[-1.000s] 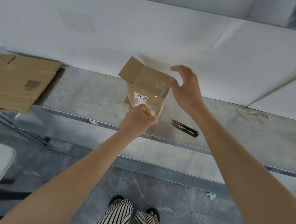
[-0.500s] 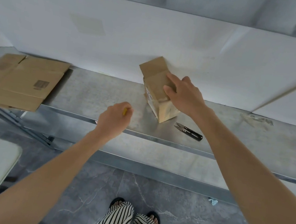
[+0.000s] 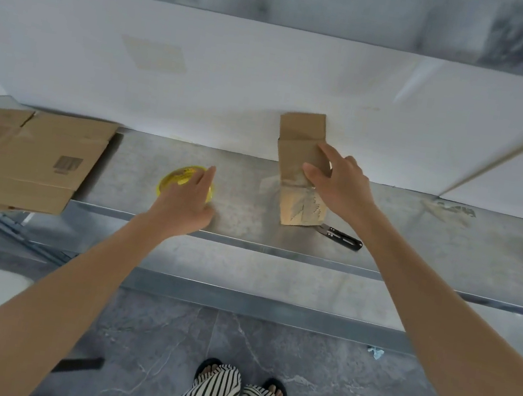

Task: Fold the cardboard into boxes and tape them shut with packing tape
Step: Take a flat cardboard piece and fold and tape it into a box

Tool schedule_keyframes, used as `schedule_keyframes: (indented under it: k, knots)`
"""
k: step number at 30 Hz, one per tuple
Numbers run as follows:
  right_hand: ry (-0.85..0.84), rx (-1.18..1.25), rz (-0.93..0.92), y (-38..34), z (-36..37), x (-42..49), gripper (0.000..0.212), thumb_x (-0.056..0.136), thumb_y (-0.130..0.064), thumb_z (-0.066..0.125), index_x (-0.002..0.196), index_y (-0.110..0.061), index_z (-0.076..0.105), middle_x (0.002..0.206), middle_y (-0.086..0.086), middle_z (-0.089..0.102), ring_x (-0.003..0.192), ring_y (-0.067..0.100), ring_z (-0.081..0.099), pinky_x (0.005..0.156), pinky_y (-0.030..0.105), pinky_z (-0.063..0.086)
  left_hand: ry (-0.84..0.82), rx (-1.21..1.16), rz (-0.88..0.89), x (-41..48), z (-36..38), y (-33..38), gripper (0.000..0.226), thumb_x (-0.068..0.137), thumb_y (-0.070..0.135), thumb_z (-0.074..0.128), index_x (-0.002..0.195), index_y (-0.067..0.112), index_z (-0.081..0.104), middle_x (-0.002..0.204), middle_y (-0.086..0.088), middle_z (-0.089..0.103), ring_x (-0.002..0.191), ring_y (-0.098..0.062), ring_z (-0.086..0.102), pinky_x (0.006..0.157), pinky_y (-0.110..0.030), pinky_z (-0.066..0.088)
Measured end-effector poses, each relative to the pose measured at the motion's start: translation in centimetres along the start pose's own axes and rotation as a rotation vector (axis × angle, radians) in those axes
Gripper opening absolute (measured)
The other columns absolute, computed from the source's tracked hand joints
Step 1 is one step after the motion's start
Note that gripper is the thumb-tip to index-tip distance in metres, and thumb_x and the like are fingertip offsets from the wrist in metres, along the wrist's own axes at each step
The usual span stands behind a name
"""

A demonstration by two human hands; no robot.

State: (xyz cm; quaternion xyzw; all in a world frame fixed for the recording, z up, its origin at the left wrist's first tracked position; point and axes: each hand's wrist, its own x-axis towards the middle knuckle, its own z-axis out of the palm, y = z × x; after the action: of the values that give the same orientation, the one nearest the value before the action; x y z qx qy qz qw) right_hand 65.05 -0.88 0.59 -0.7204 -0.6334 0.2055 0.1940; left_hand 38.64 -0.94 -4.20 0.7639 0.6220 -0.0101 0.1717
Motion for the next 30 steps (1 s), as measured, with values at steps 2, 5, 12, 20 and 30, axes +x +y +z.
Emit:
schedule_keyframes:
  k: [2, 5, 12, 20, 30]
  knots:
    - [0.017, 0.032, 0.018, 0.4, 0.2, -0.1, 0.057, 0.092, -0.052, 0.045, 0.144, -0.035, 0.031, 0.12, 0.009, 0.048, 0.105, 0.029, 0.053, 0.082, 0.032, 0.038, -0.013, 0.038, 0.039, 0.5, 0.3, -0.1, 0.075, 0.09, 0.008, 0.042, 0.152, 0.016, 0.003, 0.156, -0.002, 0.022, 0.125, -0.036, 0.043, 0.1, -0.039, 0.034]
    - [0.043, 0.061, 0.027, 0.9, 0.4, -0.2, 0.058, 0.091, -0.052, 0.046, 0.144, -0.034, 0.032, 0.114, 0.008, 0.051, 0.1, 0.025, 0.054, 0.081, 0.031, 0.039, -0.034, 0.022, 0.086, 1.4, 1.2, -0.7, 0.075, 0.087, -0.001, 0.044, 0.152, 0.014, 0.01, 0.154, -0.007, 0.027, 0.13, -0.032, 0.04, 0.102, -0.041, 0.036]
    - [0.029, 0.07, 0.061, 1.0, 0.3, -1.0, 0.056, 0.093, -0.051, 0.044, 0.145, -0.036, 0.028, 0.119, 0.008, 0.049, 0.105, 0.026, 0.052, 0.089, 0.034, 0.041, -0.022, -0.035, 0.047, 2.3, 2.5, -0.2, 0.064, 0.09, 0.022, 0.053, 0.148, 0.02, 0.026, 0.15, -0.009, 0.022, 0.135, -0.034, 0.022, 0.11, -0.041, 0.02]
    - [0.028, 0.261, 0.089, 0.6, 0.9, -1.8, 0.055, 0.095, -0.047, 0.044, 0.145, -0.038, 0.026, 0.125, 0.001, 0.056, 0.105, 0.023, 0.056, 0.093, 0.04, 0.047, 0.016, -1.237, -0.126, 1.4, 0.8, 8.6, 0.02, 0.087, 0.038, 0.056, 0.082, 0.019, 0.061, 0.104, -0.004, 0.063, 0.102, -0.018, 0.056, 0.088, -0.031, 0.036]
    - [0.079, 0.323, 0.026, -0.6, 1.3, -3.4, 0.049, 0.095, -0.044, 0.047, 0.143, -0.036, 0.035, 0.118, -0.002, 0.058, 0.1, 0.016, 0.052, 0.083, 0.024, 0.037, 0.35, -1.321, -0.123, -0.2, 1.6, 9.9, 0.016, 0.087, 0.014, 0.053, 0.073, 0.015, 0.046, 0.085, -0.012, 0.069, 0.087, -0.025, 0.066, 0.081, -0.034, 0.048]
